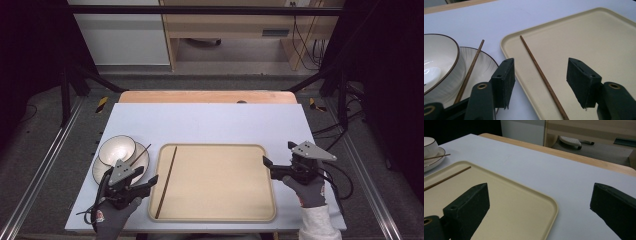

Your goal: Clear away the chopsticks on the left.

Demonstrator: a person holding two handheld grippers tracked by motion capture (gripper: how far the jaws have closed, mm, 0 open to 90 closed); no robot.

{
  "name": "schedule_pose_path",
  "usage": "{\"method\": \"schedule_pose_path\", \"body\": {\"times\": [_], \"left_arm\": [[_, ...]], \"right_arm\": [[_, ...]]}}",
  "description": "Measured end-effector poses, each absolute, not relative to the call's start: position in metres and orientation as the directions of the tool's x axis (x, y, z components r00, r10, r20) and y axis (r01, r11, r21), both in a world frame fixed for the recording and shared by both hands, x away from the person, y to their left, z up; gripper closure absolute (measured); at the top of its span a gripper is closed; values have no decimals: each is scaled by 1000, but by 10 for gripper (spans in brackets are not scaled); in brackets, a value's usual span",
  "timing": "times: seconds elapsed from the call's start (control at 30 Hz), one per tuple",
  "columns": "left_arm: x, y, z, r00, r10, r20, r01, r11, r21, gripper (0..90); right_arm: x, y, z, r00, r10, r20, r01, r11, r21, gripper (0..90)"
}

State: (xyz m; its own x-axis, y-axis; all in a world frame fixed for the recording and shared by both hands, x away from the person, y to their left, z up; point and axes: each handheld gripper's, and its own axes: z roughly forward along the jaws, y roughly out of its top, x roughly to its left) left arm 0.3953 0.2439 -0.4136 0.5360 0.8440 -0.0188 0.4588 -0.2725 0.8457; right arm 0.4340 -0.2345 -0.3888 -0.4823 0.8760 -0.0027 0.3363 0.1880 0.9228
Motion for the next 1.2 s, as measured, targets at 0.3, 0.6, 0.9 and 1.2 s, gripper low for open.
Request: {"method": "schedule_pose_path", "body": {"times": [0.3, 0.6, 0.9, 1.2], "left_arm": [[388, 269, -419, 583, 812, -1, 436, -312, 844, 345], [389, 274, -425, 594, 804, 10, 451, -344, 823, 317], [397, 279, -427, 596, 802, 28, 449, -362, 817, 312], [391, 300, -431, 553, 831, 55, 479, -372, 795, 330]], "right_arm": [[436, -232, -391, -483, 876, -9, 347, 201, 916, 27], [436, -230, -392, -484, 875, -10, 350, 204, 914, 29], [437, -229, -394, -491, 871, -7, 355, 207, 912, 31], [437, -229, -393, -494, 869, -8, 353, 209, 912, 31]]}}
